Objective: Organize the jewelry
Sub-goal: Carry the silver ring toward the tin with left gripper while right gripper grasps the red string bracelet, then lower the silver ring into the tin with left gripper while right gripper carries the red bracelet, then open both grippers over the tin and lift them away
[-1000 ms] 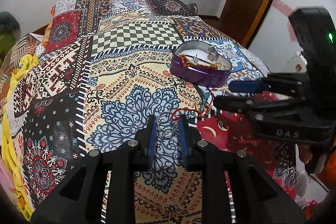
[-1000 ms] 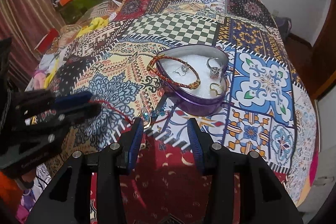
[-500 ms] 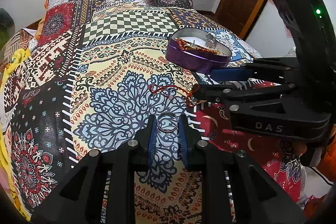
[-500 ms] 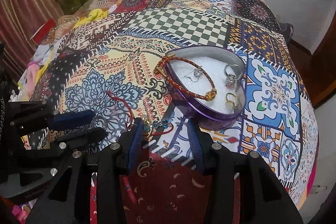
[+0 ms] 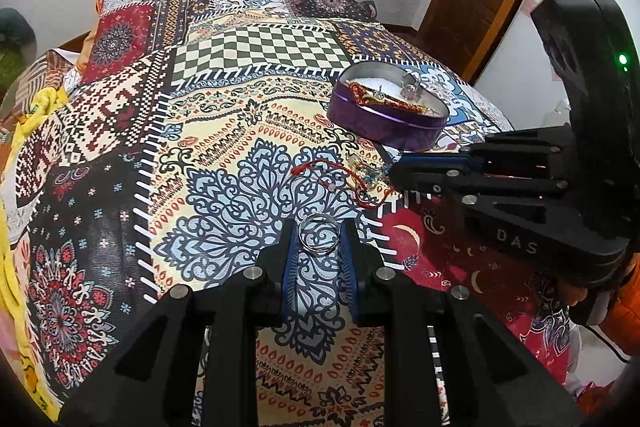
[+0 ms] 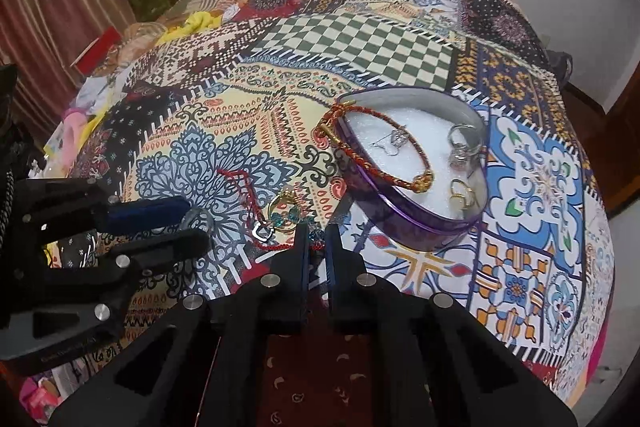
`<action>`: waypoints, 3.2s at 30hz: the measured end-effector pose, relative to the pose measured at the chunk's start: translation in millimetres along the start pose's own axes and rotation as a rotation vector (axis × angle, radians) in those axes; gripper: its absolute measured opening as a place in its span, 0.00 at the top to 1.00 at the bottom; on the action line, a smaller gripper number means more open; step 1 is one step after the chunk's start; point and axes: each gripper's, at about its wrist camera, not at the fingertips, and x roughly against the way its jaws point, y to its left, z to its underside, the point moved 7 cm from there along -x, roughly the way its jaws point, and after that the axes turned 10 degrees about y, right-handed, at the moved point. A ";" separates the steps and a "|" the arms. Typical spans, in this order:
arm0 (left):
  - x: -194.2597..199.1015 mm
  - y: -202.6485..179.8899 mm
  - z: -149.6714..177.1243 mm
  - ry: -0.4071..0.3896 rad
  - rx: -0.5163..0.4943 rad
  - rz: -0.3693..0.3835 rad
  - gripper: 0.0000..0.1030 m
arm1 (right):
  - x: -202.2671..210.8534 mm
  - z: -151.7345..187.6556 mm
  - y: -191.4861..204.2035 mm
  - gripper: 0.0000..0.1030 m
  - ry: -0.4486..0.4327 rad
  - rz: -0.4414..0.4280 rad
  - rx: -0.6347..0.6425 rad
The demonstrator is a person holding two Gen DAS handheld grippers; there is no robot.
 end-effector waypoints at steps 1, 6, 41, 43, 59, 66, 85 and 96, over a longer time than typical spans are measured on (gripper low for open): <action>1.7 -0.2 -0.2 -0.003 0.000 -0.004 0.80 | 1.7 0.9 -0.5 0.94 -0.003 -0.004 -0.002; 7.4 -1.6 -1.0 -0.011 0.004 -0.015 0.80 | 12.3 5.8 -5.0 0.94 -0.020 -0.003 -0.018; 62.5 -31.5 -77.1 -0.185 -0.041 -0.060 0.80 | 137.1 -27.0 -52.9 0.94 -0.351 0.064 -0.077; 61.6 -31.9 -83.3 -0.189 -0.043 -0.060 0.80 | 138.1 -32.0 -53.7 0.94 -0.359 0.063 -0.073; 29.4 -31.9 -107.6 -0.151 -0.059 -0.035 0.80 | 117.8 -59.6 -49.2 0.94 -0.358 -0.002 -0.048; 3.8 -29.6 -109.7 -0.097 -0.066 -0.017 0.80 | 75.1 -58.5 -56.2 0.94 -0.253 -0.029 -0.068; -31.9 -38.5 -110.6 -0.012 -0.091 0.004 0.80 | 22.4 -36.2 -72.0 0.94 -0.092 -0.041 -0.089; -28.1 -37.3 -109.9 -0.016 -0.080 0.009 0.80 | 21.0 -32.0 -71.0 0.93 -0.065 -0.023 -0.070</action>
